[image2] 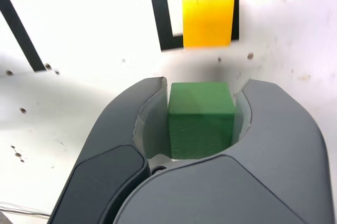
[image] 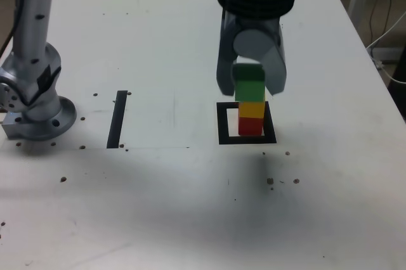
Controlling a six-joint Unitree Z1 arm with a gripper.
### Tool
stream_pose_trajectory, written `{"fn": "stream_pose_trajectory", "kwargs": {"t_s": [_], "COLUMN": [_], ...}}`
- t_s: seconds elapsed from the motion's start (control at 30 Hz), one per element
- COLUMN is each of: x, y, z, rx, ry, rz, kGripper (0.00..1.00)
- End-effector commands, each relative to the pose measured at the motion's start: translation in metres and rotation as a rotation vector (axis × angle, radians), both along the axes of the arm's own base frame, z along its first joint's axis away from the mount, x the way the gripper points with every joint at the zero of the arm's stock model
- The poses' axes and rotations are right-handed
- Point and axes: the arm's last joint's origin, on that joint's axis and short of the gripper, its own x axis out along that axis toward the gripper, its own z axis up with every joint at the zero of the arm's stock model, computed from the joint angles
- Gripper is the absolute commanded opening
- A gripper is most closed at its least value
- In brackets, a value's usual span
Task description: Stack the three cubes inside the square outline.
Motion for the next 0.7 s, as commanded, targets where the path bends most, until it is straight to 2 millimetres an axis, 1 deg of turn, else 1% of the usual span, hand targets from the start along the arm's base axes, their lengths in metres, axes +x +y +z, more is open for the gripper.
{"fn": "stream_pose_trajectory", "kwargs": {"t_s": [0.0,0.17,0.33,0.5,0.67], "x": [0.001,0.006,0.011,0.015,0.02], "y": [0.007,0.023,0.034,0.041,0.041], "z": [0.001,-0.004,-0.011,-0.02,-0.026], "rx": [0.004,0.011,0.01,0.01,0.001], "ry": [0.003,0.018,0.036,0.054,0.055], "rz": [0.005,0.022,0.041,0.054,0.052], "kGripper": [0.27,0.27,0.27,0.27,0.27]}}
